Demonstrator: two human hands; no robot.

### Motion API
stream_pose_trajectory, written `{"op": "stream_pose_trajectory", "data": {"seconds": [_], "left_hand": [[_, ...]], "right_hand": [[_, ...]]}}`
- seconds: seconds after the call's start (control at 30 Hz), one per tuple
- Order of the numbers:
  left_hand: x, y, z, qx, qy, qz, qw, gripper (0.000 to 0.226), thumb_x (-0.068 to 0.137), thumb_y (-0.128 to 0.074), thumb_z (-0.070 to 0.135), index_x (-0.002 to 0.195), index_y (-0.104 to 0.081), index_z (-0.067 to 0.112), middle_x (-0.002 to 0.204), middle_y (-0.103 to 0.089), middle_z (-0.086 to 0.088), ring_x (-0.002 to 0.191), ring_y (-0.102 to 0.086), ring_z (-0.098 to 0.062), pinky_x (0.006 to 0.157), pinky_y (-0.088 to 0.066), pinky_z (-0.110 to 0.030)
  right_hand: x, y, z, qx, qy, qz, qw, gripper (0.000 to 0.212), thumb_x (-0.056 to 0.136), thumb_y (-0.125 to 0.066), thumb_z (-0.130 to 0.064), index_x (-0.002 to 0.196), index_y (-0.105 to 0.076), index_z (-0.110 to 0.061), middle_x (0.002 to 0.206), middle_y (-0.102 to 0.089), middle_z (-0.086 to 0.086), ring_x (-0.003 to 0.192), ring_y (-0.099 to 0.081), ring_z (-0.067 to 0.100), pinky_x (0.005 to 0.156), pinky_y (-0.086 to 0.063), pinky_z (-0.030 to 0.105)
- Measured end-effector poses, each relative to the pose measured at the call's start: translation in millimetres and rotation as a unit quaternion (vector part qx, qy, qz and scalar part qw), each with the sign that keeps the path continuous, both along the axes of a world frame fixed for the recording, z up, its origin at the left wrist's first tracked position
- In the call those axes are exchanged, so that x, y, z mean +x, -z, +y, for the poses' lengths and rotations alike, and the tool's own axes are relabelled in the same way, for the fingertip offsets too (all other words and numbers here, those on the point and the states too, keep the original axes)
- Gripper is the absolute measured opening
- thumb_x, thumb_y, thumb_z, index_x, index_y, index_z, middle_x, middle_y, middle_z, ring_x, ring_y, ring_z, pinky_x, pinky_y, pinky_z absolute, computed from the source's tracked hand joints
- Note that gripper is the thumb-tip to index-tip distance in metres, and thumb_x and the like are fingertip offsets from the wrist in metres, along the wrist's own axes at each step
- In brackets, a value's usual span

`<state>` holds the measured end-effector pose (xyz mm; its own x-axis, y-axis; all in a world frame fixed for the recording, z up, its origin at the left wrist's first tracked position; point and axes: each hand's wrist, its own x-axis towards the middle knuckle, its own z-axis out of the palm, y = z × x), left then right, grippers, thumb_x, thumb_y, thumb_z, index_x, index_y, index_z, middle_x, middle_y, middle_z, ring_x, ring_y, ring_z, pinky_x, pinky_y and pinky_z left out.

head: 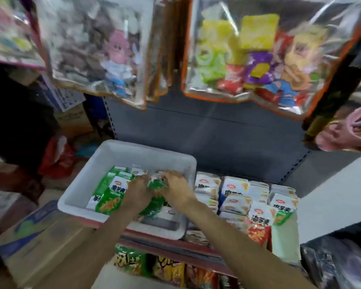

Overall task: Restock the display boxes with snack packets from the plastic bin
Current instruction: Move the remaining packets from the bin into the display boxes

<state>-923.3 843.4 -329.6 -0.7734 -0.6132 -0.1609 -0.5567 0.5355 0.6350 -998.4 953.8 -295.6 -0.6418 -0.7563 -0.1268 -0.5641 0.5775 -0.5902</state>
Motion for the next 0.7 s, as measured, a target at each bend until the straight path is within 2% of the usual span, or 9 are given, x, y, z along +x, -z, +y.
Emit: {"op": "stream_pose_trajectory", "data": {"seconds": [0.07,0.13,0.2,0.27,0.37,0.47,0.53,0.6,0.7], "left_hand": [[2,4,-16,0.023,0.013,-0.051,0.998,0.015,0.087,-0.060,0.012,0.100,-0.059,0.004,0.095,-0.061,-0.009,0.085,-0.057,-0.023,0.060,-0.039,-0.026],[2,5,-27,0.040,0.036,-0.081,0.995,0.024,0.091,-0.054,0.012,0.114,-0.055,0.006,0.109,-0.060,-0.012,0.086,-0.054,-0.020,0.062,-0.039,-0.024],[0,12,-38,0.066,0.072,-0.106,0.990,0.039,0.093,-0.049,0.011,0.131,-0.047,0.009,0.126,-0.056,-0.014,0.092,-0.056,-0.021,0.062,-0.041,-0.022],[-2,18,-44,0.097,0.110,-0.127,0.981,0.046,0.093,-0.047,0.009,0.139,-0.041,0.009,0.129,-0.054,-0.017,0.094,-0.059,-0.025,0.059,-0.040,-0.023],[-3,30,-45,0.114,0.139,-0.156,0.971,0.046,0.090,-0.047,0.006,0.136,-0.043,0.008,0.129,-0.052,-0.021,0.093,-0.059,-0.027,0.060,-0.044,-0.027],[-2,41,-42,0.103,0.121,-0.145,0.977,0.037,0.088,-0.053,0.006,0.125,-0.053,0.006,0.117,-0.058,-0.017,0.091,-0.062,-0.025,0.059,-0.050,-0.029],[-2,43,-39,0.106,0.086,-0.109,0.985,0.023,0.087,-0.059,0.008,0.110,-0.060,0.007,0.102,-0.065,-0.013,0.086,-0.065,-0.026,0.070,-0.056,-0.037],[-3,38,-35,0.140,0.040,-0.065,0.987,0.008,0.085,-0.066,0.013,0.092,-0.063,0.011,0.092,-0.069,-0.012,0.081,-0.067,-0.027,0.073,-0.056,-0.040],[-4,25,-31,0.202,0.000,-0.028,0.979,0.011,0.084,-0.068,0.011,0.077,-0.060,0.014,0.081,-0.067,-0.013,0.074,-0.062,-0.025,0.072,-0.052,-0.040]], "right_hand": [[4,19,-21,0.064,0.014,-0.053,0.996,0.042,0.090,-0.054,-0.014,0.130,-0.048,-0.004,0.130,-0.052,0.015,0.119,-0.050,0.030,0.096,-0.042,0.033],[6,33,-29,0.118,0.032,-0.097,0.988,0.037,0.095,-0.047,-0.015,0.130,-0.048,-0.003,0.132,-0.052,0.016,0.122,-0.049,0.030,0.098,-0.040,0.033],[7,44,-29,0.105,0.085,-0.184,0.974,0.041,0.096,-0.047,-0.017,0.136,-0.043,-0.006,0.136,-0.049,0.017,0.124,-0.048,0.032,0.099,-0.041,0.036],[8,54,-28,0.065,0.138,-0.237,0.959,0.043,0.094,-0.052,-0.015,0.135,-0.043,-0.005,0.133,-0.051,0.018,0.122,-0.051,0.034,0.088,-0.046,0.033],[10,62,-32,0.017,0.196,-0.291,0.936,0.043,0.092,-0.050,0.000,0.134,-0.041,0.003,0.127,-0.055,0.022,0.116,-0.054,0.037,0.085,-0.049,0.036],[11,64,-36,-0.027,0.239,-0.338,0.910,0.043,0.093,-0.050,0.000,0.136,-0.041,-0.001,0.123,-0.058,0.021,0.102,-0.060,0.027,0.074,-0.050,0.021],[10,63,-37,-0.043,0.254,-0.337,0.906,0.039,0.092,-0.052,0.001,0.131,-0.046,-0.002,0.117,-0.061,0.019,0.091,-0.059,0.021,0.065,-0.048,0.016],[10,62,-38,-0.073,0.275,-0.335,0.898,0.042,0.091,-0.053,0.002,0.132,-0.046,-0.002,0.105,-0.062,0.013,0.085,-0.057,0.017,0.069,-0.049,0.018],[11,54,-37,-0.092,0.291,-0.334,0.892,0.037,0.090,-0.055,0.002,0.126,-0.052,-0.007,0.101,-0.062,0.011,0.082,-0.057,0.016,0.071,-0.050,0.023]]}}
